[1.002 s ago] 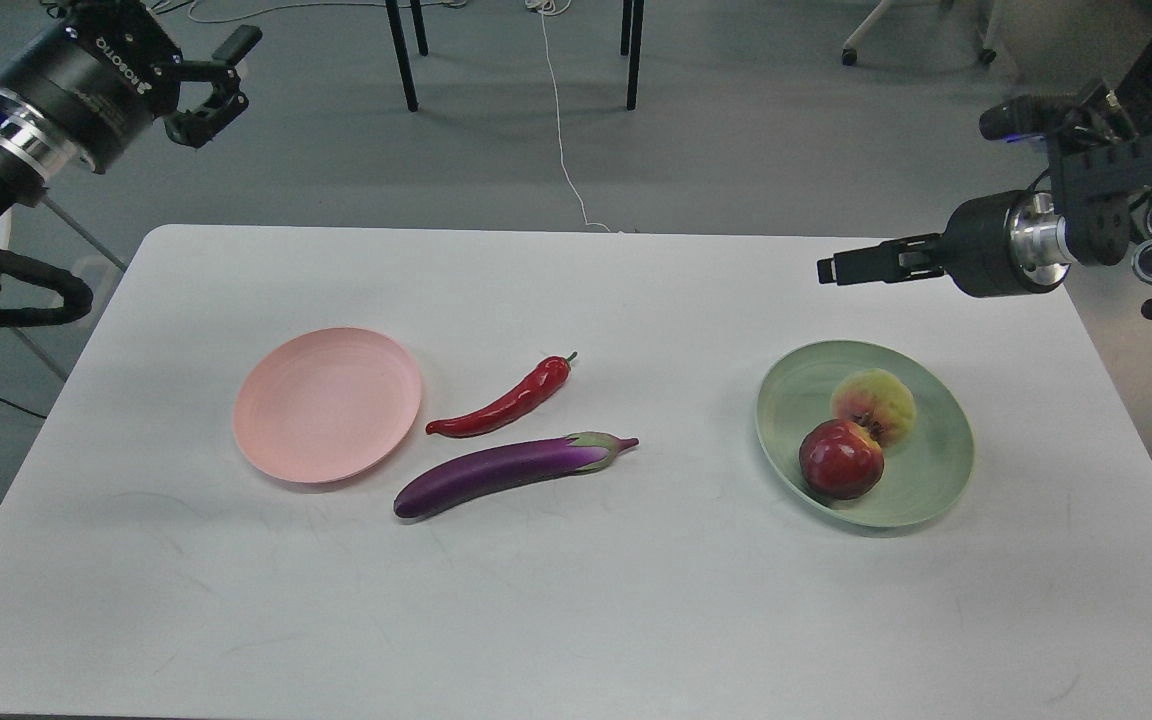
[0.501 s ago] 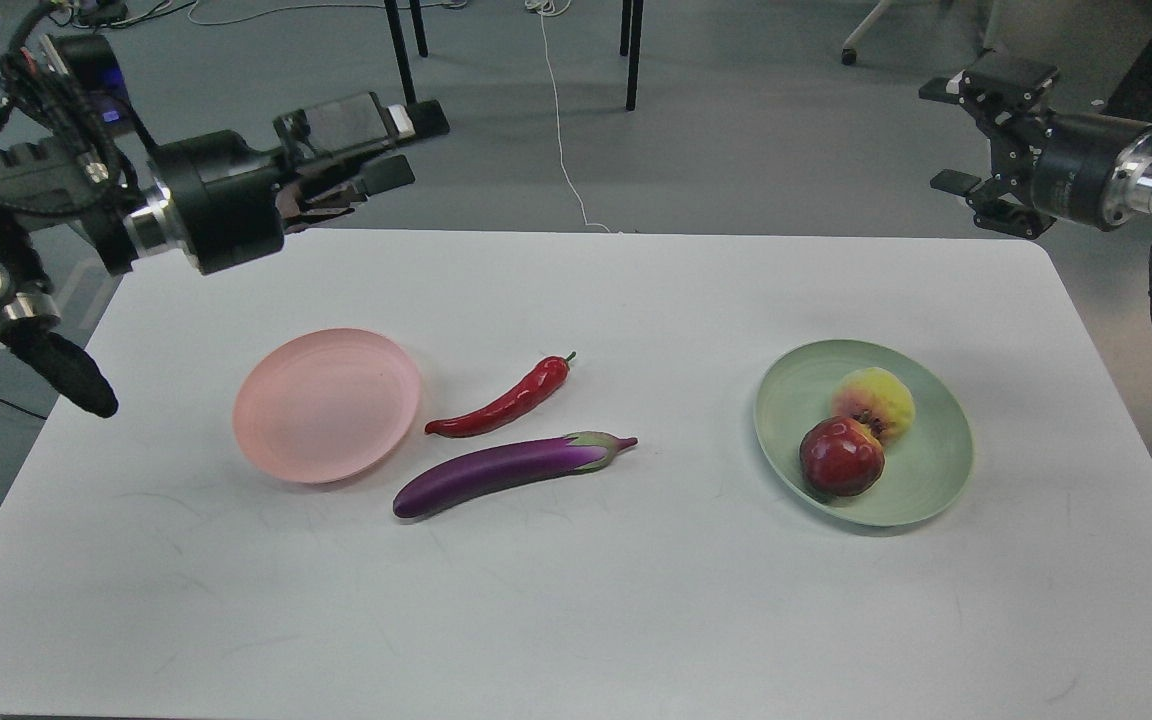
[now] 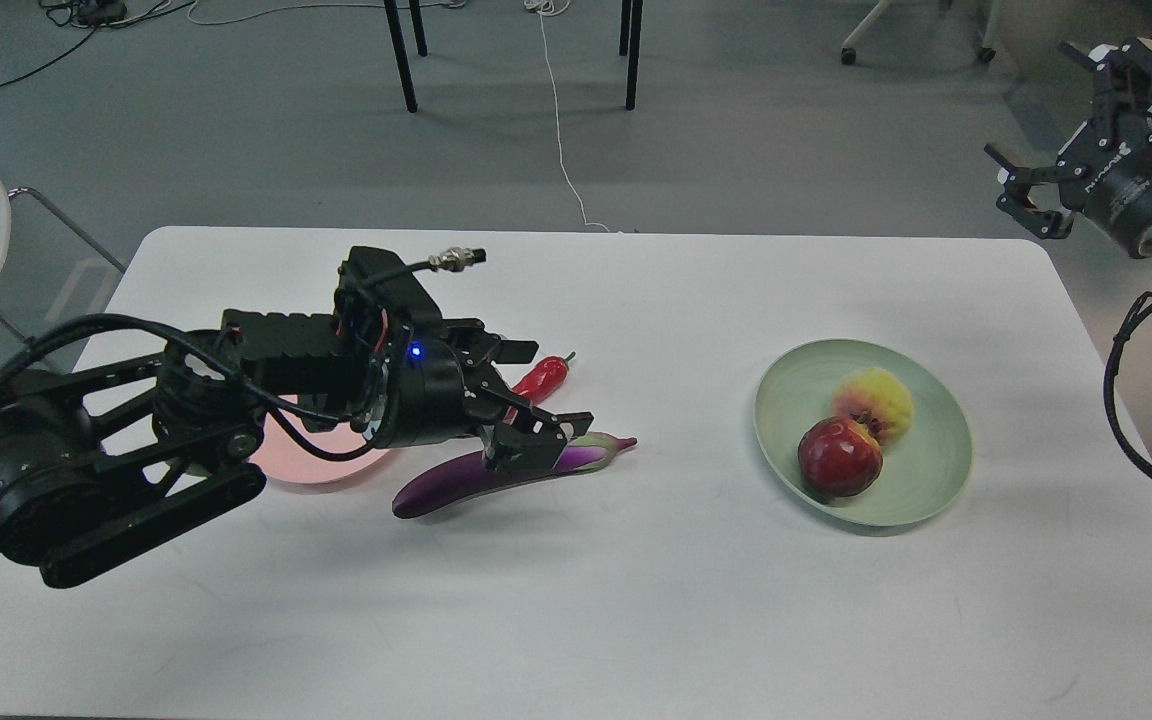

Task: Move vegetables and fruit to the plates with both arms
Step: 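Reach the left gripper down and grasp the purple eggplant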

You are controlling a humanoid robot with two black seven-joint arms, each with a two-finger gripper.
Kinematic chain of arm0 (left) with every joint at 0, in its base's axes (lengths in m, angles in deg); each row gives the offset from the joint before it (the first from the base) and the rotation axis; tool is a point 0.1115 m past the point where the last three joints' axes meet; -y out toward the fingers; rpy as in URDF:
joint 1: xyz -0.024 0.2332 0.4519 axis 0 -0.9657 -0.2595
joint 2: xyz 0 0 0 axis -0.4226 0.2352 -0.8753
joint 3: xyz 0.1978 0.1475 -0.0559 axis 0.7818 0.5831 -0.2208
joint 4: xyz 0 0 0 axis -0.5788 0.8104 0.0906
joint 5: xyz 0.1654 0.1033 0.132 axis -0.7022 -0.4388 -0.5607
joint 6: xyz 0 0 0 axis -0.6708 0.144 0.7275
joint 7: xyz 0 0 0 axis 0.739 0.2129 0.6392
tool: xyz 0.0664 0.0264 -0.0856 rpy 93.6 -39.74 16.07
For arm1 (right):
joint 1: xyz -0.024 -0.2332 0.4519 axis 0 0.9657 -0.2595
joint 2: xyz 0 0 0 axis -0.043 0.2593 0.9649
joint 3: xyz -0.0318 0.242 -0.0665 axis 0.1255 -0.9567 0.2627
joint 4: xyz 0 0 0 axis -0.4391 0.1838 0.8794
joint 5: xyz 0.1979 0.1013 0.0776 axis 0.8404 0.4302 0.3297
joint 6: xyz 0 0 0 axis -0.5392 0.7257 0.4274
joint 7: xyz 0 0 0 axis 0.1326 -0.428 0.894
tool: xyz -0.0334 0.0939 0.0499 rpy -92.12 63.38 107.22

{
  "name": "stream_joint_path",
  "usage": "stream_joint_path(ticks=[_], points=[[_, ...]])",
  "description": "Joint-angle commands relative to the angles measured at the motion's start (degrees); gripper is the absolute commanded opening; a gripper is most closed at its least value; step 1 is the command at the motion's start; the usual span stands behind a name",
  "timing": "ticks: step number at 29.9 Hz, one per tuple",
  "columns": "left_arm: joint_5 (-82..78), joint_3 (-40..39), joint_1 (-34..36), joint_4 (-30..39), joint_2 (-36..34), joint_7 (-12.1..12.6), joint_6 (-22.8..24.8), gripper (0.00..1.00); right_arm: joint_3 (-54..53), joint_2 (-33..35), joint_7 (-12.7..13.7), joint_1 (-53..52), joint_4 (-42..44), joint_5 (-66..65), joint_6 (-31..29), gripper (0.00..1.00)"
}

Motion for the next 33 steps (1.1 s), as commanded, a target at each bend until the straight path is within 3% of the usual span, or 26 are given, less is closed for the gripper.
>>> stream_joint_path(ticks=[1, 6, 14, 19, 25, 27, 31, 33], points=[[-3.97, 2.48, 0.10, -3.50, 1.34, 0.01, -0.64, 0.93, -9.14, -0.83, -0.13, 9.80, -3.65, 0.69, -0.02, 0.99], [-4.96, 4.77, 0.19, -9.39, 4.76, 0.01, -1.16, 0.84, -15.04, -1.45, -0.13, 16.84, -5.77, 0.69, -0.02, 0.98], [-4.96, 8.11, 0.10, -15.90, 6.88, -0.08, -3.01, 0.63, -16.80, -1.10, -0.13, 17.73, -5.68, 0.69, -0.02, 0.98], [-4.96, 9.86, 0.19, -15.99, 6.79, -0.08, -3.01, 0.33, -17.77, -1.36, -0.13, 17.73, -5.77, 0.69, -0.02, 0.98], [-4.96, 10.31, -0.08, -15.99, 6.70, -0.16, -3.10, 0.26, -17.86, -1.45, -0.13, 17.73, -5.86, 0.69, -0.02, 0.99], [-4.96, 10.31, -0.08, -15.82, 6.44, -0.34, -3.01, 0.19, -17.86, -1.45, -0.13, 17.73, -5.86, 0.69, -0.02, 0.98], [-4.96, 8.82, 0.10, -10.21, 5.04, 0.10, -2.75, 0.09, -19.09, -1.45, -0.13, 17.73, -5.86, 0.60, -0.02, 0.98], [-4.25, 6.72, 0.19, -8.62, 3.11, 0.36, -2.75, 0.09, -19.53, -1.36, -0.13, 17.73, -5.77, 0.60, -0.02, 0.98]])
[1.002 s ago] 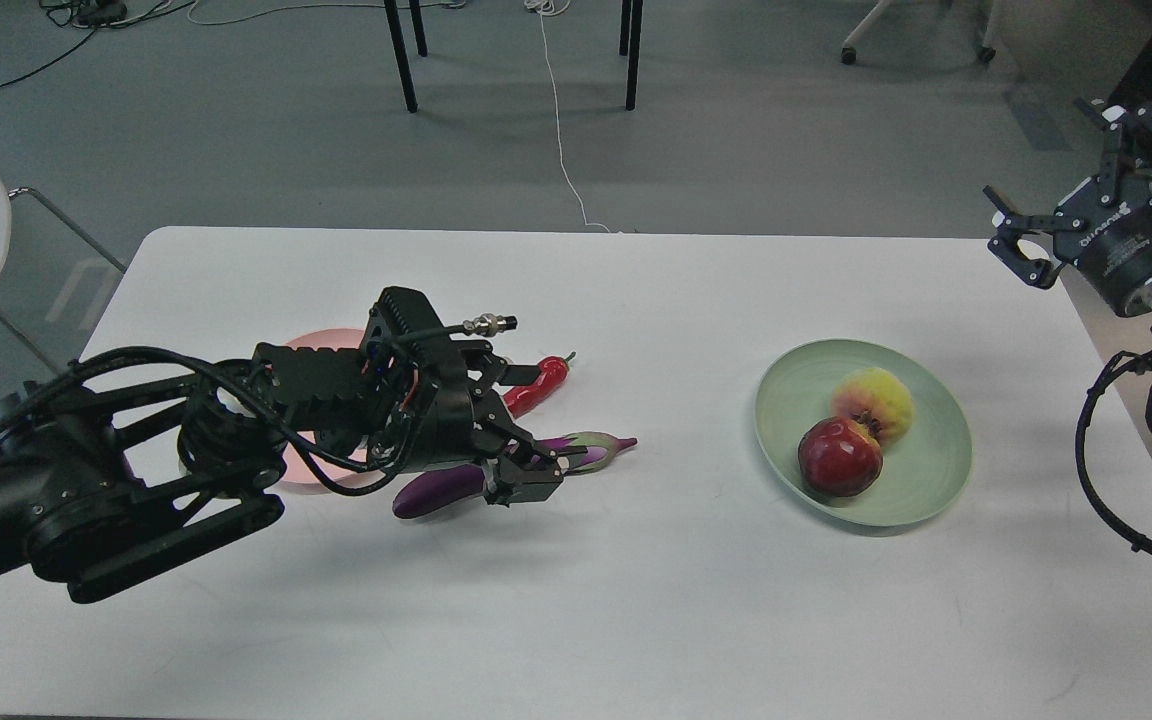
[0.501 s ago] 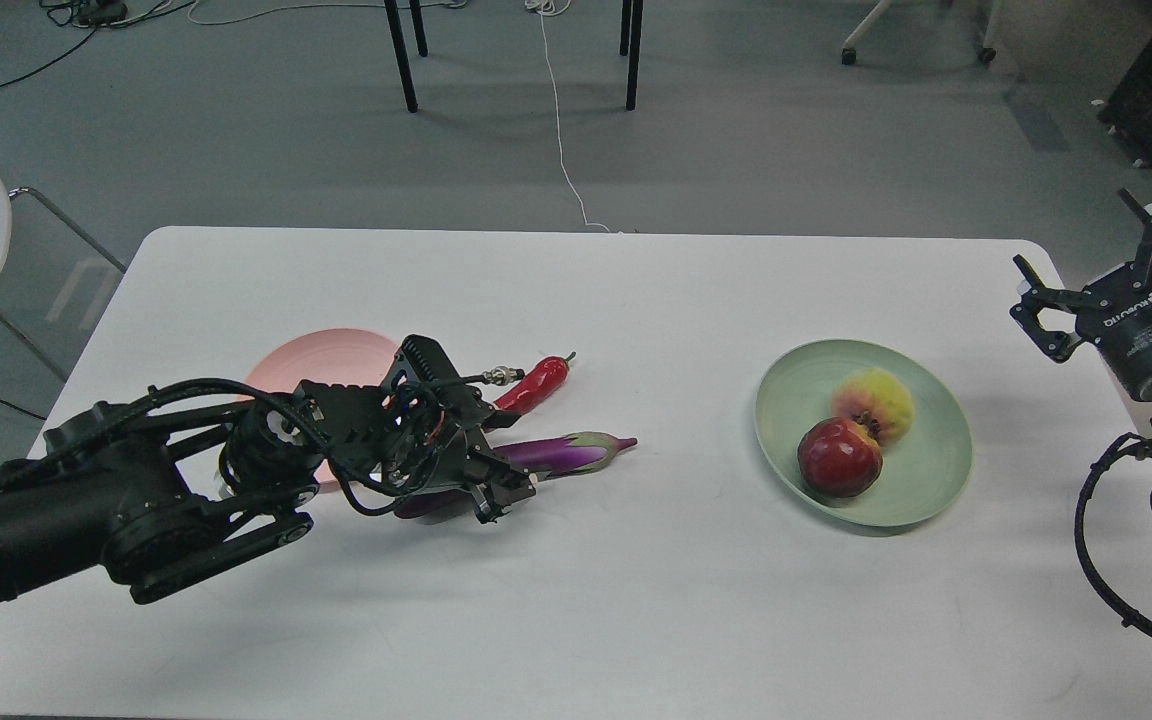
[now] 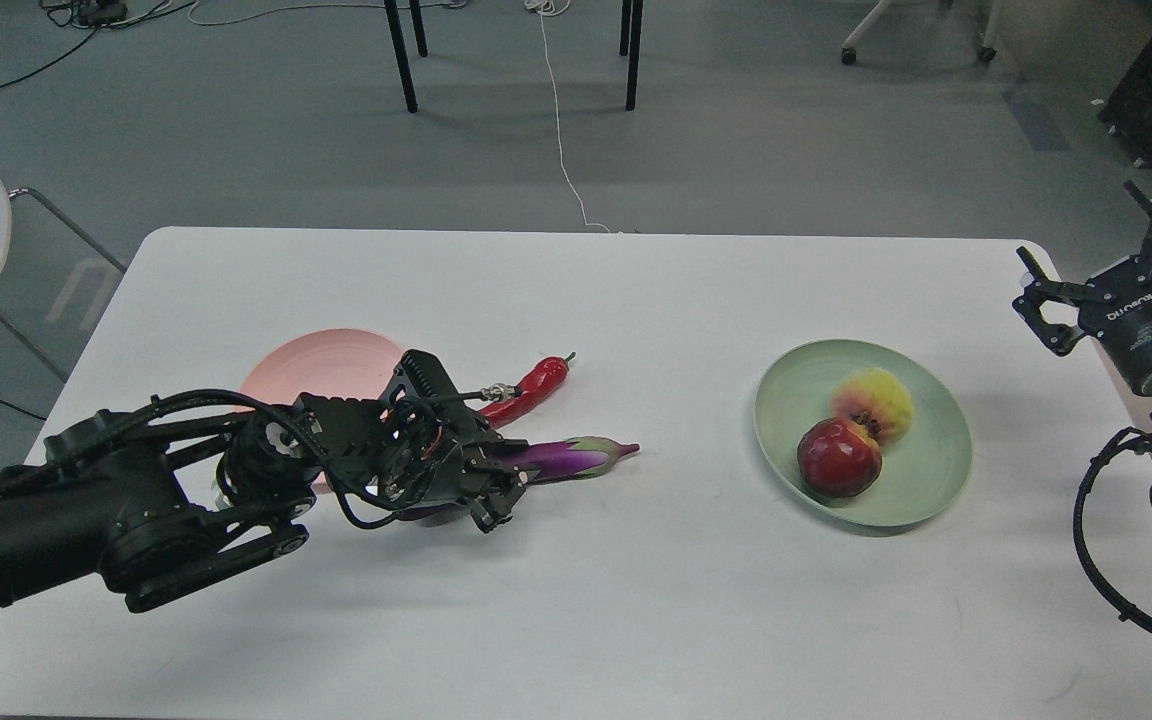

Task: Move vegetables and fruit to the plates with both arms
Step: 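Reach the left gripper down and grasp the purple eggplant, then lift the eggplant and place it on the pink plate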

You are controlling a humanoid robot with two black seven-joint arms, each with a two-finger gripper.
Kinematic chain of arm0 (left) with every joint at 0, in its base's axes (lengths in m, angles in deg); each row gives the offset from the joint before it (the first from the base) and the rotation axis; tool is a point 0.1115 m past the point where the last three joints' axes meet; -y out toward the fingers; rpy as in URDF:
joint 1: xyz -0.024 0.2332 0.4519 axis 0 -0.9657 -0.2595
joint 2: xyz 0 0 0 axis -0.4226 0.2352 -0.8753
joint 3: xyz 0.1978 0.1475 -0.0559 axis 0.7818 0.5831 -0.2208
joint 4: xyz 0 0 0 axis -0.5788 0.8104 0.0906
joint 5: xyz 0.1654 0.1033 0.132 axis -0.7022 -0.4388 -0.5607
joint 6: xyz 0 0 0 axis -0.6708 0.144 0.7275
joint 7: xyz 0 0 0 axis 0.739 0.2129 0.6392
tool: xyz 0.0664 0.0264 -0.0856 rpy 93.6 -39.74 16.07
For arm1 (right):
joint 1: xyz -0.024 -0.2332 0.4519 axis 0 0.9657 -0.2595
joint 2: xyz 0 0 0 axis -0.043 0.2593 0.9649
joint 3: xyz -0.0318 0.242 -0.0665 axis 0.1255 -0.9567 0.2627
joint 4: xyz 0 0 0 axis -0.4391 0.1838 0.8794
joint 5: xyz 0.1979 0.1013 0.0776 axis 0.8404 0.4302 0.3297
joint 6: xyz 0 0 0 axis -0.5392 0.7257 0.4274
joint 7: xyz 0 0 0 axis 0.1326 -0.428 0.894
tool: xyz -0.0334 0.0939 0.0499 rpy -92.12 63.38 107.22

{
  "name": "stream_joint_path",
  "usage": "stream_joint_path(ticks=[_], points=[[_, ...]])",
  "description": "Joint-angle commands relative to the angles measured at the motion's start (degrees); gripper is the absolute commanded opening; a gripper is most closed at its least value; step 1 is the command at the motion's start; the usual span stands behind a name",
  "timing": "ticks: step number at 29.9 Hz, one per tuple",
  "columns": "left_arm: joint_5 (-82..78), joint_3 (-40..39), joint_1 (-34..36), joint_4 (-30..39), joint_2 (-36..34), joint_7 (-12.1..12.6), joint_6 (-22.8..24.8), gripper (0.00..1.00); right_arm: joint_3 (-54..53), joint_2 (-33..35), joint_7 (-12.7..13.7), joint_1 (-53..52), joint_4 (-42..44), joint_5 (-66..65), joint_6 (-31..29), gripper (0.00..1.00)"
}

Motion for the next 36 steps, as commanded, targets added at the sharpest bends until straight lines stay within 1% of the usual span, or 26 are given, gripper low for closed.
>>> stream_joint_path(ticks=[1, 4, 11, 15, 20, 23, 25, 27, 30, 33, 36], points=[[1.76, -3.33, 0.24, 3.07, -2.97, 0.57, 0.07, 0.09, -0.92, 0.09, 0.01, 0.00, 0.19, -0.09, 0.00, 0.98], [4.84, -5.36, 0.42, 3.33, -4.99, 0.57, 0.07, 0.08, -1.71, 0.09, 0.01, 0.00, 0.28, -0.09, 0.00, 0.98], [11.35, -10.81, 0.68, 7.28, -14.56, 0.31, -0.19, 0.08, -2.51, -0.44, 0.01, -0.27, 0.37, -0.17, 0.00, 0.98], [11.70, -10.90, 1.03, 7.47, -19.40, 0.31, -0.19, 0.08, -2.51, -1.32, 0.01, -0.79, 0.46, -0.26, 0.00, 0.99], [11.70, -9.67, -0.02, 5.10, -24.59, 0.40, -0.19, 0.08, -2.42, -2.02, 0.01, -0.71, 0.72, -0.35, 0.00, 0.98], [11.79, -8.36, -1.95, 1.15, -24.43, 0.48, -0.63, 0.09, -2.33, -2.11, 0.01, -0.62, 0.89, -0.35, 0.00, 0.99], [11.88, -8.18, -2.92, -1.32, -24.07, 0.48, -1.94, 0.10, -2.33, -2.11, 0.01, -0.62, 0.89, -0.35, 0.00, 0.98], [11.88, -8.09, -3.71, -2.46, -23.64, 0.57, -3.00, 0.13, -2.33, -2.28, 0.01, -0.71, 0.81, -0.35, 0.00, 0.98], [11.79, -8.09, -4.15, -5.35, -20.83, 0.66, -3.18, 0.19, -2.33, -2.28, 0.01, -0.71, 0.81, -0.35, 0.00, 0.98], [11.88, -8.09, -4.33, -9.22, -17.75, 0.57, -3.26, 0.21, -2.24, -2.37, 0.01, -0.71, 0.81, -0.35, 0.00, 0.98], [11.88, -8.09, -4.42, -11.25, -16.08, 0.57, -3.88, 0.23, -2.24, -2.37, 0.01, -0.71, 0.72, -0.35, 0.00, 0.99]])
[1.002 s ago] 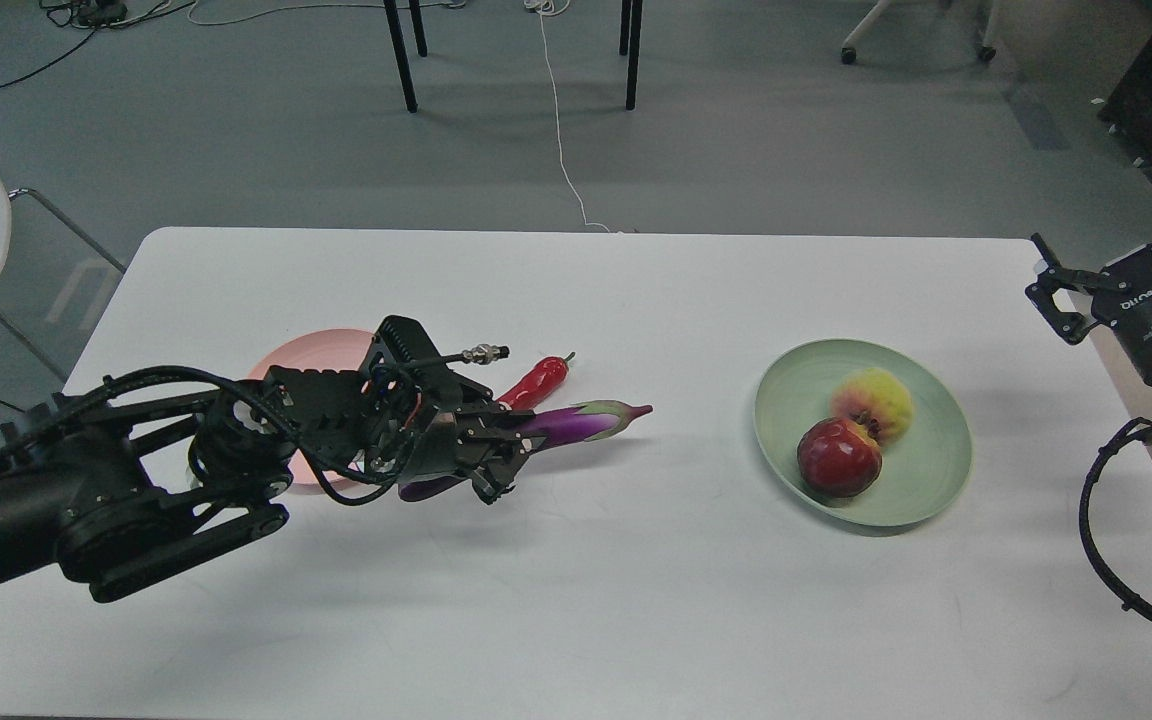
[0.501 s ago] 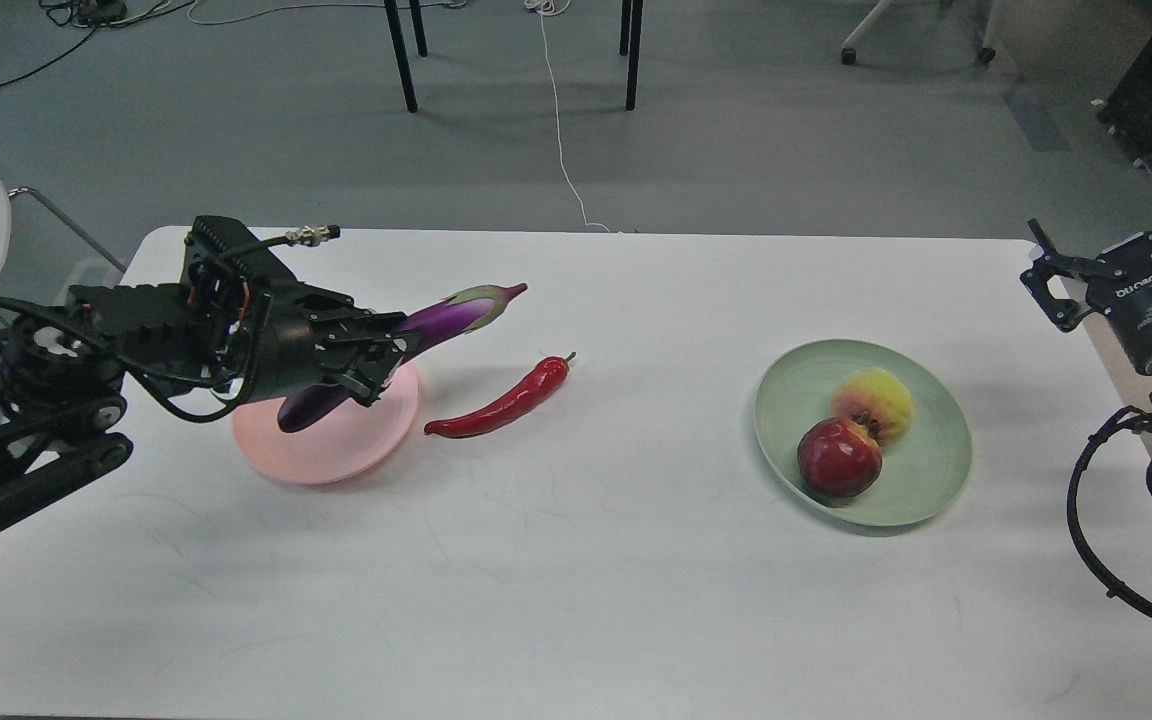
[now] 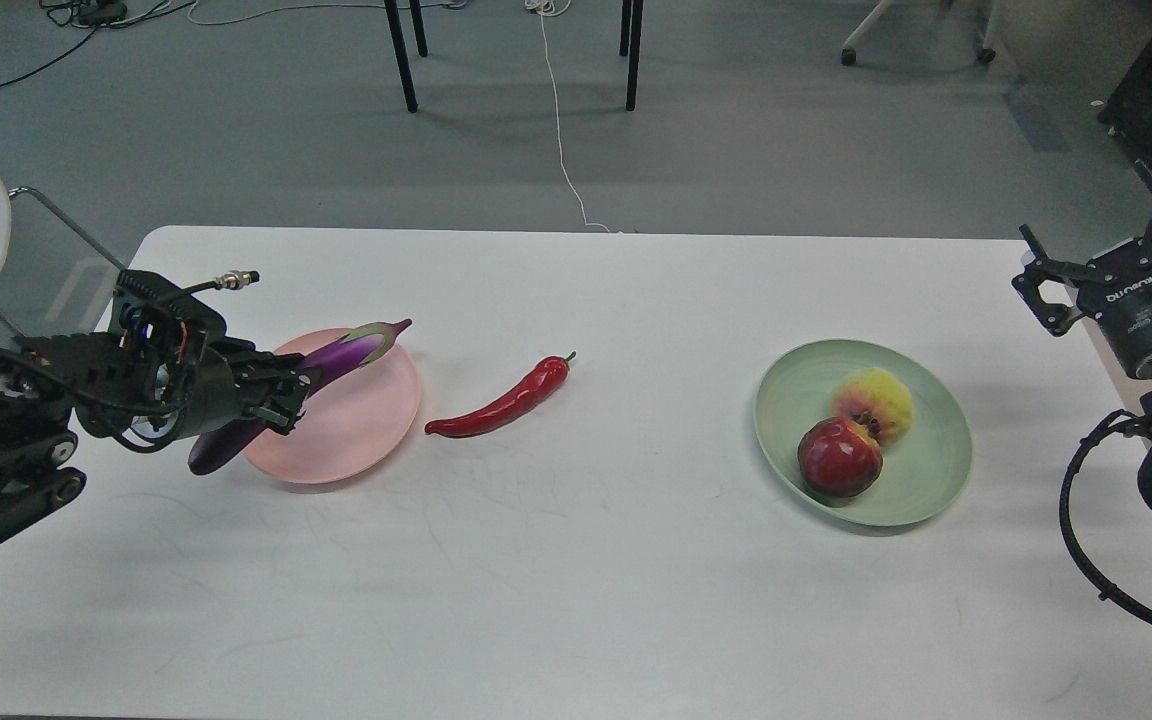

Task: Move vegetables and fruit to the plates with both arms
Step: 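Lift the eggplant and place it on the pink plate, then move the left gripper to the red chili pepper and grasp it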

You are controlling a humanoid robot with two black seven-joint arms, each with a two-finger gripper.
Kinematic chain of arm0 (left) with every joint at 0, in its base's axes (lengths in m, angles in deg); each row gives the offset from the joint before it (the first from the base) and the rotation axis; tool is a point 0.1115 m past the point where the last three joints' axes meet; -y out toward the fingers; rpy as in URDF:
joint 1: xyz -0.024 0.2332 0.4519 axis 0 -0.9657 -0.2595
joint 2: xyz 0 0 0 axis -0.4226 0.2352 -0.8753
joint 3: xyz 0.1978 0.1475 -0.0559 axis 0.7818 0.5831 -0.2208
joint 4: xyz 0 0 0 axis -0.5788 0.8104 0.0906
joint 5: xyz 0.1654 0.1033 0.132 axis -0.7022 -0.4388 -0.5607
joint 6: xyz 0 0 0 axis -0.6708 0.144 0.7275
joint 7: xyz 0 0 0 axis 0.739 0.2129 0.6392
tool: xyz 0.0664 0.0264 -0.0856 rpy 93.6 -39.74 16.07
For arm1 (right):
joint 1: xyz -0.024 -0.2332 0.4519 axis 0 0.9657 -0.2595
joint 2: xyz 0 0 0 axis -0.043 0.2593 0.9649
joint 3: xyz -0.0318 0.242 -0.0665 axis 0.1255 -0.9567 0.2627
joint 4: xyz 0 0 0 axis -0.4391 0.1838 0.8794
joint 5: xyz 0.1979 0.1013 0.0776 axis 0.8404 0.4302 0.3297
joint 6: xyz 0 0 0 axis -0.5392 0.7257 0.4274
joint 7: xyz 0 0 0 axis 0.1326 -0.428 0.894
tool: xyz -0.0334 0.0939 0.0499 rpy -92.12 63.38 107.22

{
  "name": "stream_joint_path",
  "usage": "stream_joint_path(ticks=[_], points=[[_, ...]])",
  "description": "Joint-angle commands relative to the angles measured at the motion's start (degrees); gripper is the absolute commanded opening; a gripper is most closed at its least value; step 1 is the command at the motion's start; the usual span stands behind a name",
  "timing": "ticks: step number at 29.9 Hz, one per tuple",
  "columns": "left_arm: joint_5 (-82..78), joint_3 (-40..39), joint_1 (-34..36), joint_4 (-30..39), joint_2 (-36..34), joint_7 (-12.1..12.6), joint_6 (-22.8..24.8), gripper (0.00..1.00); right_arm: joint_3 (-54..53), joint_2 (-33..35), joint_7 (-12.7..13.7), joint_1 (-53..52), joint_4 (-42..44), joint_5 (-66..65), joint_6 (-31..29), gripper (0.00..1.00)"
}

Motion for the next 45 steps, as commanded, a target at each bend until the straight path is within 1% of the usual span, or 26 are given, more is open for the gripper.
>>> stream_joint_path(ticks=[1, 2, 4, 5, 7, 14, 18, 23, 25, 28, 30, 33, 34, 39, 45], points=[[0.04, 0.00, -0.07, -2.39, 1.94, 0.02, -0.88, 0.28, 0.02, -0.01, 0.00, -0.01, -0.09, 0.00, 0.00, 0.99], [0.04, 0.00, -0.07, -3.00, 2.30, 0.02, -1.32, 0.39, 0.02, -0.01, 0.00, -0.01, -0.01, 0.00, 0.00, 0.99], [0.04, -0.09, 0.01, -4.32, 3.44, 0.02, -2.29, 0.72, 0.02, -0.01, 0.00, -0.01, -0.01, 0.00, 0.00, 0.98], [0.04, -0.09, 0.01, -4.58, 3.96, 0.02, -2.90, 0.86, 0.02, -0.10, 0.00, 0.08, -0.01, 0.00, 0.00, 0.99], [0.04, -0.09, 0.01, -4.50, 4.15, -0.06, -3.69, 0.87, 0.02, -0.01, 0.00, 0.25, -0.01, 0.00, 0.00, 0.98], [0.04, -0.62, 1.24, -2.30, 3.09, -0.06, -3.26, 0.90, 0.02, -0.01, 0.00, 0.60, -0.01, 0.00, 0.00, 0.98], [-0.14, -0.44, 3.00, -2.04, 3.18, -0.15, -3.08, 0.90, -0.06, 0.08, 0.00, 0.78, -0.01, 0.00, 0.00, 0.98], [-0.31, -0.18, 5.20, 4.37, 4.40, -0.33, -3.17, 0.90, -0.06, 0.08, 0.00, 1.22, -0.01, 0.00, 0.00, 0.99], [-0.75, -0.09, 5.37, 4.82, 6.77, -0.33, -3.17, 0.89, 0.02, 0.08, 0.00, 1.31, -0.01, 0.00, 0.00, 0.98], [-1.63, 0.09, 5.29, 3.59, 11.16, -0.24, -3.17, 0.85, 0.02, 0.08, 0.00, 1.31, -0.09, 0.00, 0.00, 0.99], [-3.64, 1.05, 5.37, 0.97, 14.23, -0.15, -3.17, 0.83, -0.15, 0.08, 0.00, 1.57, -0.01, 0.00, 0.00, 0.99], [-5.93, 2.63, 5.29, -3.60, 18.37, -0.24, -3.26, 0.75, -0.24, 0.08, 0.00, 1.66, -0.01, 0.00, 0.00, 0.98], [-6.11, 2.90, 5.20, -4.92, 19.34, -0.24, -3.26, 0.74, -0.24, 0.08, 0.00, 1.66, -0.01, 0.00, 0.00, 0.99], [-6.29, 4.13, 5.29, -10.47, 23.83, -0.33, -3.70, 0.71, -0.24, 0.08, -0.09, 1.66, -0.09, 0.00, 0.00, 0.98], [-6.38, 5.36, 5.20, -11.35, 26.03, -0.33, -3.70, 0.71, -0.24, 0.08, -0.17, 1.66, -0.18, 0.00, 0.00, 0.98]])
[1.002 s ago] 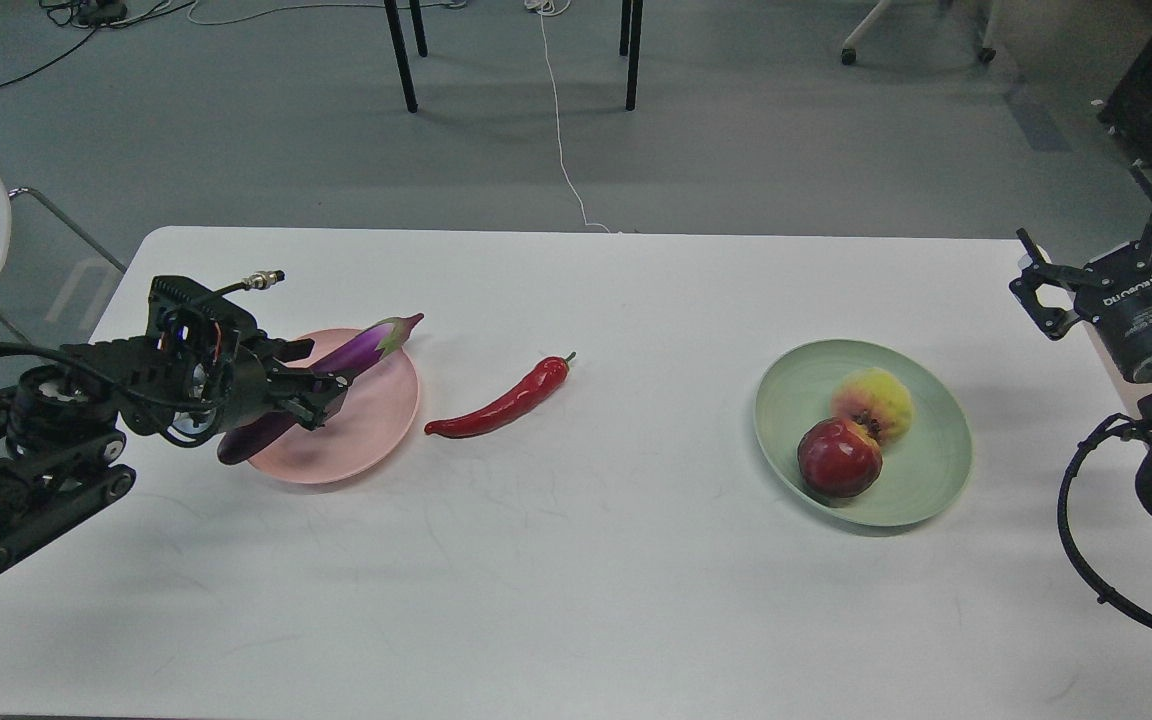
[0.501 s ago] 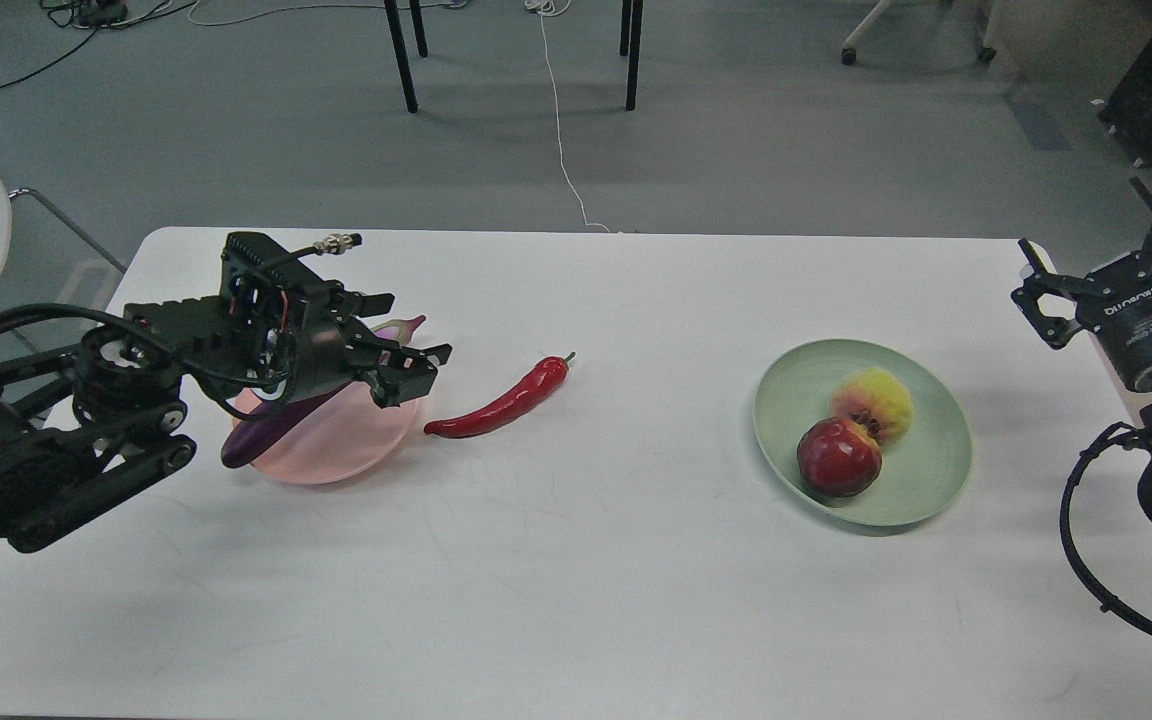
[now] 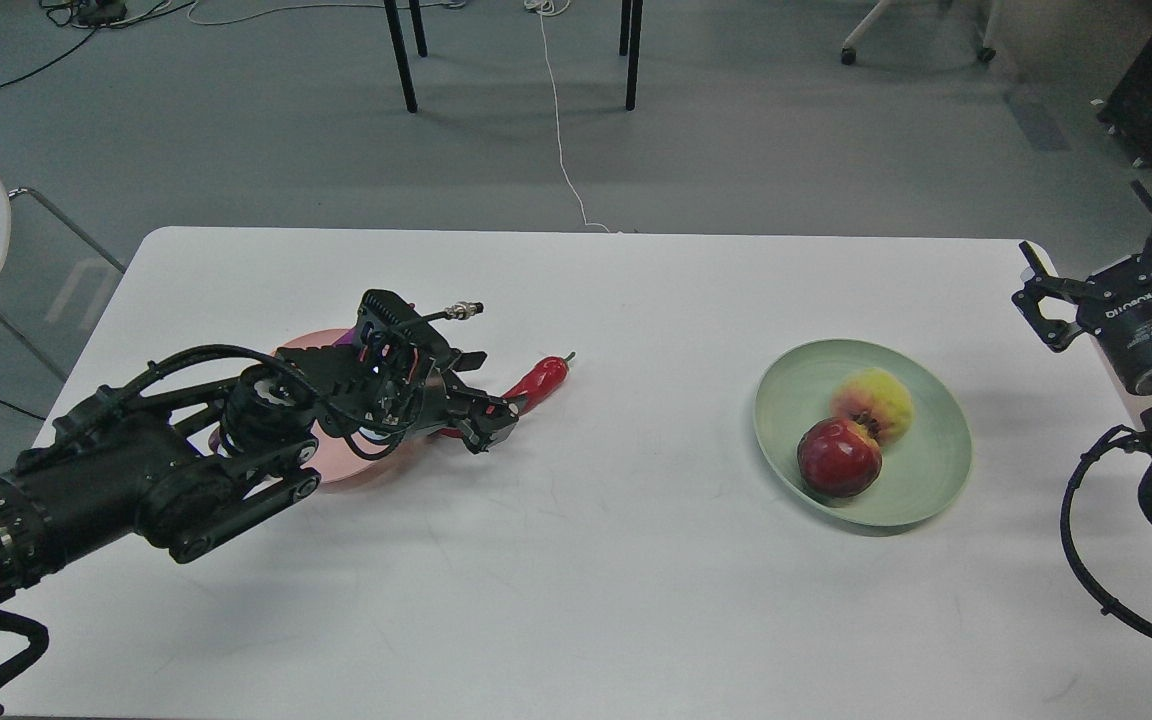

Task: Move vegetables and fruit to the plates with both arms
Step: 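Move the left gripper to the red chili pepper and grasp it, then place the chili pepper on the pink plate beside the eggplant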

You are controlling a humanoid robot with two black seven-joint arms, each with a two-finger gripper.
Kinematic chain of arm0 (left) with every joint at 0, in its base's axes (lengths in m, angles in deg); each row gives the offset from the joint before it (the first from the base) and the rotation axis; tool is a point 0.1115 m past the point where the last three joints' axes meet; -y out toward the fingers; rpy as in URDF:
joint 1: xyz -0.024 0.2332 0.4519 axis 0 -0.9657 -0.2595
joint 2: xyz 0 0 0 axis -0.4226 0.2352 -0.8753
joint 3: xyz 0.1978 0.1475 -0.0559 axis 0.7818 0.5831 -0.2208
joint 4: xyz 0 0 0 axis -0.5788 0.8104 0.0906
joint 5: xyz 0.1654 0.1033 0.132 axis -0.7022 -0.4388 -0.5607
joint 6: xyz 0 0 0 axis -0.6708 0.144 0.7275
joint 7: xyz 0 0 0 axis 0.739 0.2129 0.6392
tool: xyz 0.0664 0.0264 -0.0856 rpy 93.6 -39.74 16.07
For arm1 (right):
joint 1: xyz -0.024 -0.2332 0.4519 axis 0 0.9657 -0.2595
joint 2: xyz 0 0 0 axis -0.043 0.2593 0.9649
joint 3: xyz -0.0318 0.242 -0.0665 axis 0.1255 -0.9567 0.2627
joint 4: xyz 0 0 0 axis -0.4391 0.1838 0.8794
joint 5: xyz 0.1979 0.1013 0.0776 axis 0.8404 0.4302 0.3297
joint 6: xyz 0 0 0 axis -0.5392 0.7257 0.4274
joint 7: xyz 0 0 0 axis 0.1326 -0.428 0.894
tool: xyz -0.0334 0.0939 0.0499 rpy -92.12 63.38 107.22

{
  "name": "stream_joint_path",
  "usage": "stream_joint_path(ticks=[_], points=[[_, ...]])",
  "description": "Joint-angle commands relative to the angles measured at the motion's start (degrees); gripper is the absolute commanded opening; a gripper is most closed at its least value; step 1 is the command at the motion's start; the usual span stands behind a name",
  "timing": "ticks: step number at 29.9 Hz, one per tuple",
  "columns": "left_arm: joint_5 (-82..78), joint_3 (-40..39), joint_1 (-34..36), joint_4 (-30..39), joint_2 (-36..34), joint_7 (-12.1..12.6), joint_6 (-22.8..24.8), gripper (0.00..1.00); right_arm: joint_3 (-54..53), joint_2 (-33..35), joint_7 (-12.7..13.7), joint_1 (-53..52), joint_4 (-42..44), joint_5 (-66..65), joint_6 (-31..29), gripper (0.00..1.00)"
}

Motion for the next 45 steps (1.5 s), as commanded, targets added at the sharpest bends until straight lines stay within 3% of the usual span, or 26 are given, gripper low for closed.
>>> stream_joint_path(ticks=[1, 4, 10, 16, 20, 27, 34, 41, 42, 45], points=[[0.09, 1.48, -0.02, -0.19, 1.21, -0.01, 0.00, 0.71, -0.03, -0.09, -0.05, 0.00, -0.07, 0.00, 0.00, 0.98], [0.00, 2.28, -0.02, -0.71, 2.18, 0.17, 0.09, 0.70, -0.03, 0.00, 0.04, 0.00, 0.01, 0.00, 0.00, 0.98], [0.00, 2.37, -0.02, -3.35, 2.71, 0.17, 0.00, 0.43, -0.30, 0.00, -0.40, 0.00, 0.01, 0.00, 0.00, 0.98], [0.00, 2.46, -0.28, -4.23, 2.71, 0.17, 0.00, 0.28, -0.21, 0.00, -1.20, 0.44, 0.01, 0.09, 0.00, 0.98], [0.18, 2.11, 0.59, -0.82, 2.10, 0.08, 0.09, 0.17, -0.30, 0.00, -1.20, 0.44, 0.01, 0.09, 0.00, 0.98], [1.49, 1.14, 5.17, 15.18, -11.77, 0.25, 0.26, 0.17, -0.82, -0.09, -1.20, 0.53, 0.19, 0.00, 0.00, 0.98], [2.02, 4.47, 2.72, 16.69, -26.46, -1.24, 0.00, 0.18, -0.74, -1.41, -1.11, 0.61, 0.19, 0.00, 0.00, 0.98], [1.76, 7.55, 0.60, 16.95, -28.23, -1.94, -2.64, 0.21, -0.65, -1.85, -1.11, 0.44, 0.19, 0.00, 0.00, 0.98], [1.76, 7.55, 0.42, 16.78, -27.71, -1.77, -2.64, 0.23, -0.65, -1.85, -1.11, 0.35, 0.19, 0.00, 0.00, 0.98], [1.76, 7.82, -0.01, 15.90, -26.56, -1.85, -2.64, 0.45, -0.73, -1.85, -1.11, 0.18, 0.19, 0.00, 0.00, 0.98]])
